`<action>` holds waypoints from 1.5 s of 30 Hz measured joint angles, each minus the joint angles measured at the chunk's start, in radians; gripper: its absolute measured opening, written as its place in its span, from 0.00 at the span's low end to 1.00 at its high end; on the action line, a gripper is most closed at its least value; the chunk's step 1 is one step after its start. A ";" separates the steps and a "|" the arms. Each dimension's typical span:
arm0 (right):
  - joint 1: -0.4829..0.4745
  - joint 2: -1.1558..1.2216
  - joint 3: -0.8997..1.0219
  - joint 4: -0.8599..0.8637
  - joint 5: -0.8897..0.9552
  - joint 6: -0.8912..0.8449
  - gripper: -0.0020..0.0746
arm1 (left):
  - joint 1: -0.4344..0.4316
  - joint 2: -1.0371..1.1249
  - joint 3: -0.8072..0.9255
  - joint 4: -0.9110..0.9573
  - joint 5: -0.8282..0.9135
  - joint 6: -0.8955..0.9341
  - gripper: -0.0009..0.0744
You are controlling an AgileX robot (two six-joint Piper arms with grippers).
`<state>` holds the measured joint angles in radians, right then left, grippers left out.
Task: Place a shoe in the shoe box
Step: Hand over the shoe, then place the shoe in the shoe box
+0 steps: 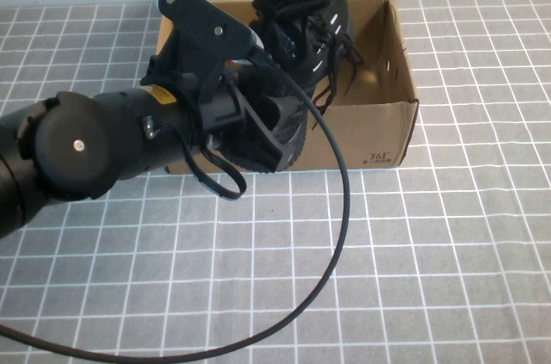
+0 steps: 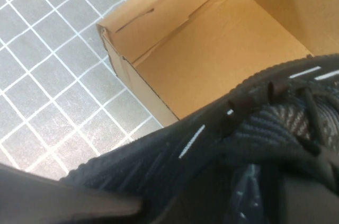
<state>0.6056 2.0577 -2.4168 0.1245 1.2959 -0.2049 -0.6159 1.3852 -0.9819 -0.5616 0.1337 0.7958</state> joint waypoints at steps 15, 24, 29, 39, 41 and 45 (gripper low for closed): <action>-0.002 0.000 0.000 0.000 0.010 -0.007 0.02 | 0.000 0.004 0.000 0.041 -0.006 0.036 0.08; -0.002 0.000 0.000 0.007 -0.013 0.000 0.37 | 0.000 0.008 0.000 0.052 0.001 0.097 0.07; -0.002 -0.029 -0.001 -0.040 -0.019 0.032 0.49 | 0.018 0.014 -0.003 0.052 0.011 0.116 0.07; -0.002 -0.166 -0.002 -0.081 -0.019 0.045 0.15 | 0.147 0.030 -0.227 0.062 0.233 0.181 0.07; -0.002 -0.183 -0.002 -0.083 -0.019 0.045 0.07 | 0.178 0.052 -0.303 0.062 0.308 0.205 0.07; -0.002 -0.204 -0.002 -0.087 -0.019 0.047 0.02 | 0.236 0.113 -0.440 0.044 0.461 0.273 0.07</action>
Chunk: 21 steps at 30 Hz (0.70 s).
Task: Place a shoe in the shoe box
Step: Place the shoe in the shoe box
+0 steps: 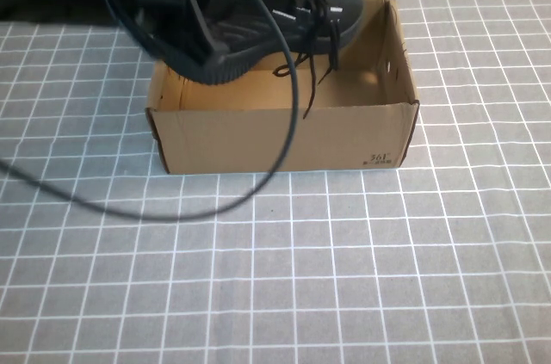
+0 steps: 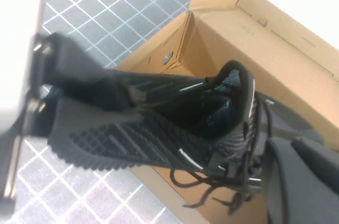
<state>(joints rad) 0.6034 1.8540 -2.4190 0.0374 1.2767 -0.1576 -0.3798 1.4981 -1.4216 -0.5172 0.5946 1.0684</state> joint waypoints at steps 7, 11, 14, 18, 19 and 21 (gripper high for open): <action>0.000 -0.007 0.000 -0.037 0.000 0.017 0.01 | 0.143 0.166 -0.234 -0.192 0.272 0.170 0.07; 0.000 -0.015 0.000 -0.053 0.000 0.022 0.01 | 0.232 0.269 -0.356 -0.353 0.385 0.348 0.07; -0.001 -0.026 0.000 -0.056 0.000 0.024 0.01 | 0.292 0.354 -0.437 -0.480 0.494 0.486 0.07; -0.014 -0.048 0.000 -0.056 0.000 0.026 0.01 | 0.325 0.474 -0.538 -0.577 0.593 0.565 0.06; -0.022 -0.053 0.000 -0.058 0.000 0.027 0.01 | 0.331 0.506 -0.566 -0.584 0.609 0.572 0.06; -0.035 -0.061 0.000 -0.063 0.000 0.030 0.01 | 0.332 0.571 -0.629 -0.585 0.624 0.581 0.06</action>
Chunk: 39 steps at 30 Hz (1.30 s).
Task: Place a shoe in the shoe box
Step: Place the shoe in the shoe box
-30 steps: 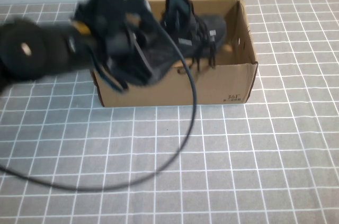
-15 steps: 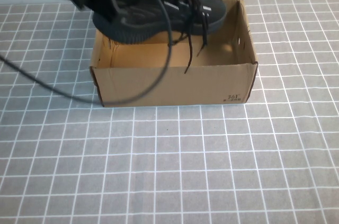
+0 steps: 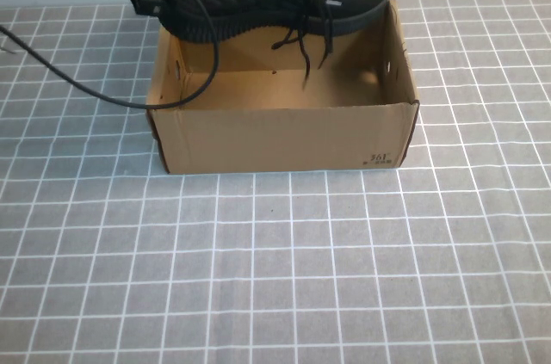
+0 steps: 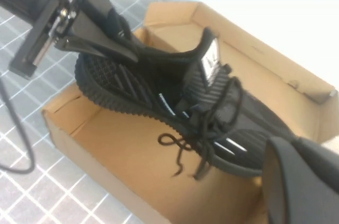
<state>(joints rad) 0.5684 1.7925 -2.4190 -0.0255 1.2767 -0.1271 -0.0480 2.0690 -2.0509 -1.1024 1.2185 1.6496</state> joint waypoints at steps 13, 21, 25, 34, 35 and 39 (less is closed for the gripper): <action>-0.012 -0.016 0.000 -0.005 0.002 0.009 0.01 | 0.001 0.277 -0.307 0.023 0.007 -0.037 0.06; -0.012 -0.016 0.000 -0.005 0.002 0.009 0.01 | 0.001 0.331 -0.325 0.008 0.012 -0.039 0.06; -0.012 -0.016 0.000 -0.005 0.002 0.009 0.01 | 0.001 0.327 -0.325 0.007 0.012 -0.041 0.06; -0.012 0.009 0.000 -0.005 0.002 0.009 0.00 | -0.001 0.221 -0.325 0.082 0.018 -0.052 0.06; -0.012 0.013 0.000 -0.005 0.002 0.009 0.01 | -0.001 0.212 -0.325 0.084 0.018 -0.056 0.06; -0.012 0.016 0.000 -0.005 0.002 0.009 0.01 | -0.005 0.206 -0.327 0.086 0.020 -0.095 0.06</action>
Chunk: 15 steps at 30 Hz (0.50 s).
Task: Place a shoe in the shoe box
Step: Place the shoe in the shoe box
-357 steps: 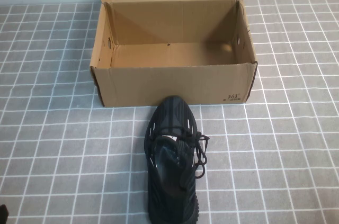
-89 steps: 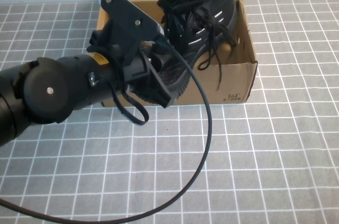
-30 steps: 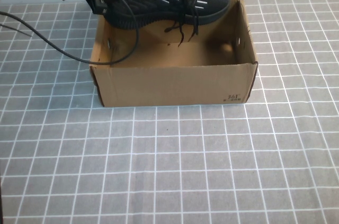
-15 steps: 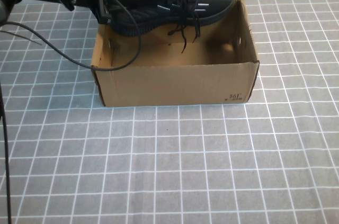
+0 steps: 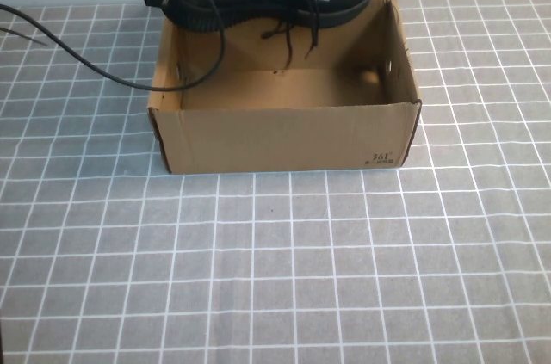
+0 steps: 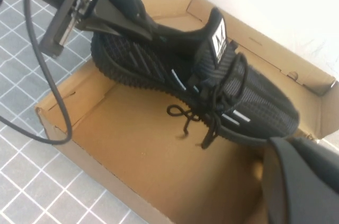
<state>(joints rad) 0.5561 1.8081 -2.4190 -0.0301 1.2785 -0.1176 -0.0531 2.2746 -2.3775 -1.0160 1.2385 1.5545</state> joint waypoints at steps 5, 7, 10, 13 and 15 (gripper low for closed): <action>0.000 0.000 0.000 0.000 0.000 0.002 0.01 | -0.017 0.002 0.000 0.027 0.002 -0.042 0.06; 0.000 0.000 0.000 0.000 0.000 0.002 0.01 | -0.025 0.002 0.000 0.027 0.004 -0.066 0.06; 0.000 0.000 0.000 0.000 0.000 0.002 0.01 | -0.037 0.002 0.000 0.031 0.005 -0.116 0.06; 0.000 0.000 0.000 0.000 0.000 0.002 0.01 | -0.044 0.002 0.000 0.055 0.008 -0.150 0.06; 0.000 0.000 0.000 0.000 0.000 0.002 0.01 | -0.048 0.002 0.009 0.067 0.008 -0.157 0.06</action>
<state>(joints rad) 0.5561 1.8081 -2.4190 -0.0301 1.2785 -0.1155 -0.1012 2.2765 -2.3684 -0.9487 1.2463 1.3970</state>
